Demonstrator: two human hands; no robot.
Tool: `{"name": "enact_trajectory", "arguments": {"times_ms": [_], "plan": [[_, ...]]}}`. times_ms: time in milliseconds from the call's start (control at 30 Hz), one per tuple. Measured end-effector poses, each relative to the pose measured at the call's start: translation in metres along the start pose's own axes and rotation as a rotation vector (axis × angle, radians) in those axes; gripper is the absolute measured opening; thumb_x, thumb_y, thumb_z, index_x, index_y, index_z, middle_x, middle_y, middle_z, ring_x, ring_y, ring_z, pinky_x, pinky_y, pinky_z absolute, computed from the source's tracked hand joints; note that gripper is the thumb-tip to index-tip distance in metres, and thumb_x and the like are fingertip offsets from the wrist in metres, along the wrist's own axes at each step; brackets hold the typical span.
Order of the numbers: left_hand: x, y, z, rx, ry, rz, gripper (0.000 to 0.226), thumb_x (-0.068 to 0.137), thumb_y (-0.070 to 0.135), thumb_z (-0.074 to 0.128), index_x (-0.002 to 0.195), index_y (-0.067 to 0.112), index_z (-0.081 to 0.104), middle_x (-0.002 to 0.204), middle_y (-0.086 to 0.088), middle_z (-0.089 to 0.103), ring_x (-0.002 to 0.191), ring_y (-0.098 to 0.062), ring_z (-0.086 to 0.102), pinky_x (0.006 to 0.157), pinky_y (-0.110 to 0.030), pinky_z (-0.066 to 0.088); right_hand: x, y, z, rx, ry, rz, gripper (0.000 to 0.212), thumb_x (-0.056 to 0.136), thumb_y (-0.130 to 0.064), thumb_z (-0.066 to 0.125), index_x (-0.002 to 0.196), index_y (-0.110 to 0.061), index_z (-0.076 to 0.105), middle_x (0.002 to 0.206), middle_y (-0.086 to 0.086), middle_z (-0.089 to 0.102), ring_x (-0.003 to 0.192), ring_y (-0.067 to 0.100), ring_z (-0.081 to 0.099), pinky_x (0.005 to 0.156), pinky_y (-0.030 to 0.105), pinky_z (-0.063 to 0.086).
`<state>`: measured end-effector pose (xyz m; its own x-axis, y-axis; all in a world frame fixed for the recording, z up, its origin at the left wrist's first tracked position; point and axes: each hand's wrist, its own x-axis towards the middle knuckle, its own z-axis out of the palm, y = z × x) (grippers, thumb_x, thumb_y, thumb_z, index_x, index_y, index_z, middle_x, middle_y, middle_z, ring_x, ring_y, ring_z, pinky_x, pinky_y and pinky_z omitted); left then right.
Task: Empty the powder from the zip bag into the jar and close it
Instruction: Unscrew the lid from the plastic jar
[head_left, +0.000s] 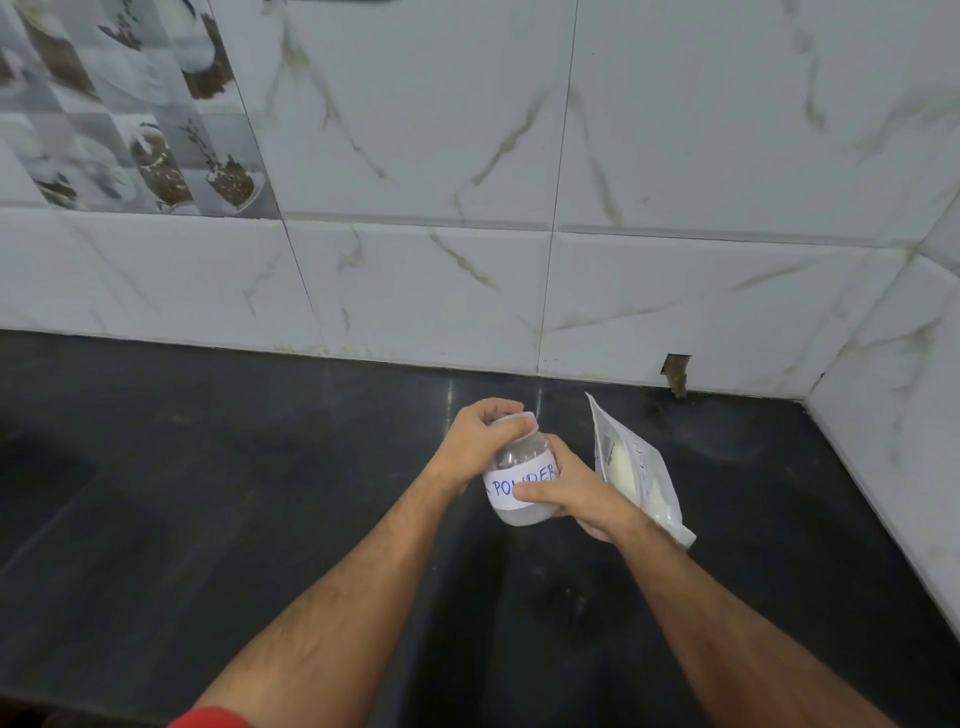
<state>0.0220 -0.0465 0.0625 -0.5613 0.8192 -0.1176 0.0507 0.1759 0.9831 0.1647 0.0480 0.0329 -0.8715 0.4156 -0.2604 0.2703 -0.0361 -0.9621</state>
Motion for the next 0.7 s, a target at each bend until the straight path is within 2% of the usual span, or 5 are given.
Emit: {"name": "enact_trajectory", "arguments": {"times_ms": [100, 267, 433, 600, 700], "plan": [[0.001, 0.0, 0.008, -0.073, 0.063, -0.007, 0.05, 0.07, 0.033, 0.078, 0.115, 0.02, 0.06, 0.104, -0.012, 0.071, 0.086, -0.024, 0.073, 0.076, -0.038, 0.059, 0.001, 0.002, 0.007, -0.009, 0.062, 0.016, 0.081, 0.058, -0.029, 0.089, 0.125, -0.025, 0.045, 0.12, 0.005, 0.063, 0.111, 0.022, 0.065, 0.079, 0.043, 0.061], [-0.001, -0.005, 0.011, -0.118, 0.119, -0.005, 0.054, 0.066, 0.037, 0.08, 0.109, 0.023, 0.05, 0.104, -0.015, 0.07, 0.084, -0.03, 0.073, 0.073, -0.042, 0.06, 0.001, 0.004, 0.017, -0.21, 0.232, -0.051, 0.068, 0.07, -0.023, 0.086, 0.123, -0.026, 0.044, 0.109, -0.005, 0.062, 0.099, 0.014, 0.064, 0.077, 0.022, 0.057], [-0.004, -0.013, 0.019, -0.141, 0.311, -0.039, 0.046, 0.064, 0.04, 0.079, 0.094, 0.022, 0.05, 0.093, -0.014, 0.071, 0.078, -0.028, 0.073, 0.071, -0.046, 0.059, 0.003, 0.001, 0.024, -0.431, 0.329, -0.088, 0.081, 0.06, -0.036, 0.088, 0.124, -0.03, 0.04, 0.104, -0.011, 0.063, 0.09, 0.009, 0.064, 0.071, 0.022, 0.055], [-0.009, -0.013, 0.016, -0.147, 0.215, -0.065, 0.068, 0.075, 0.041, 0.081, 0.127, 0.024, 0.041, 0.111, -0.006, 0.066, 0.093, -0.021, 0.072, 0.081, -0.038, 0.061, 0.003, 0.006, 0.021, -0.462, 0.337, -0.077, 0.089, 0.06, -0.04, 0.089, 0.132, -0.031, 0.036, 0.111, -0.011, 0.06, 0.094, 0.01, 0.062, 0.079, 0.024, 0.056], [-0.012, -0.01, 0.001, -0.226, 0.138, -0.043, 0.054, 0.093, 0.036, 0.066, 0.138, 0.02, 0.042, 0.112, -0.004, 0.068, 0.098, -0.015, 0.07, 0.088, -0.03, 0.055, 0.002, 0.001, 0.008, -0.327, 0.316, -0.106, 0.084, 0.064, -0.035, 0.088, 0.132, -0.029, 0.038, 0.111, -0.013, 0.059, 0.098, 0.008, 0.062, 0.078, 0.021, 0.052]]}}
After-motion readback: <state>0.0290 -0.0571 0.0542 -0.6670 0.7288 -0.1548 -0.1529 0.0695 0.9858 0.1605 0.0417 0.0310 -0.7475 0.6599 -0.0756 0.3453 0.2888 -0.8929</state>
